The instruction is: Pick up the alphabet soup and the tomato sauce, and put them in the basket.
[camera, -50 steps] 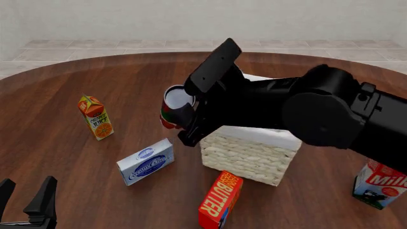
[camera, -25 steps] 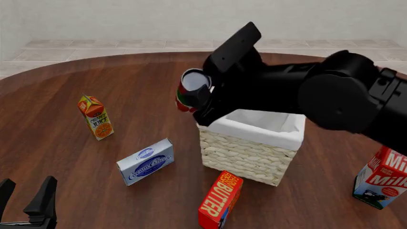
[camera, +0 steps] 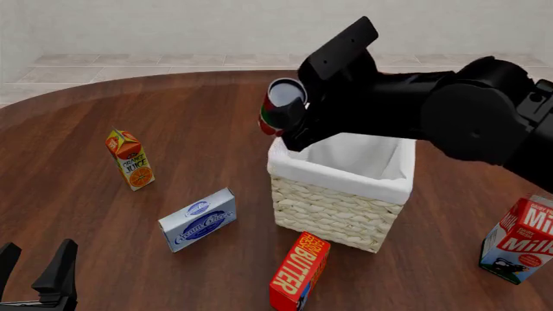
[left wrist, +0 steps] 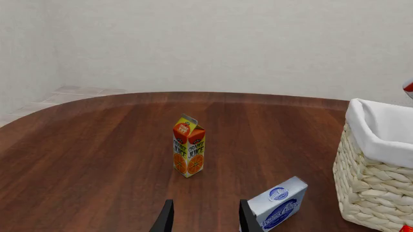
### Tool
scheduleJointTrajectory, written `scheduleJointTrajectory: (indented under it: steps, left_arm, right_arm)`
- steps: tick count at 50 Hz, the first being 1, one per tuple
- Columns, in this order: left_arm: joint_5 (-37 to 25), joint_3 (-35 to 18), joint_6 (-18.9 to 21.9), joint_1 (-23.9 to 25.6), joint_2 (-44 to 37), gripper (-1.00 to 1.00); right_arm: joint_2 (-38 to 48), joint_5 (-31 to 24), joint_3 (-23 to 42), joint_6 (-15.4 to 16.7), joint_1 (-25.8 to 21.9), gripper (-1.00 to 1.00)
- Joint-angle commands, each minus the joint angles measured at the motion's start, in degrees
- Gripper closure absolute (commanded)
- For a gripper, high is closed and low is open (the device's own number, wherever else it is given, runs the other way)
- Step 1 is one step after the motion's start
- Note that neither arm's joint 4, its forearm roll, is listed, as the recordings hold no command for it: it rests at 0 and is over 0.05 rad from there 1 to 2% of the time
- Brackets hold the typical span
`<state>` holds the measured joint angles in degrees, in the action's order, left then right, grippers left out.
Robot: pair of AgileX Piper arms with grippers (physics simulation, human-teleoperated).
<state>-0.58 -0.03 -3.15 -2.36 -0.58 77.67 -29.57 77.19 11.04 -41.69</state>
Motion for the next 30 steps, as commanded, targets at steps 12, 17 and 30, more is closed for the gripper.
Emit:
scheduleJointTrajectory:
  steps: [12, 17, 30]
  left_arm:
    - [0.00, 0.00, 0.00, 0.00, 0.00, -1.00]
    - [0.00, 0.00, 0.00, 0.00, 0.00, -1.00]
    - [0.00, 0.00, 0.00, 0.00, 0.00, -1.00]
  right_arm:
    - [0.04, 0.38, 0.43, -0.95, 4.22, 1.00]
    - [0.02, 0.82, -0.28, -1.25, 5.82, 1.00]
    - [-0.40, 1.29, -1.79, -1.71, 8.32, 1.00]
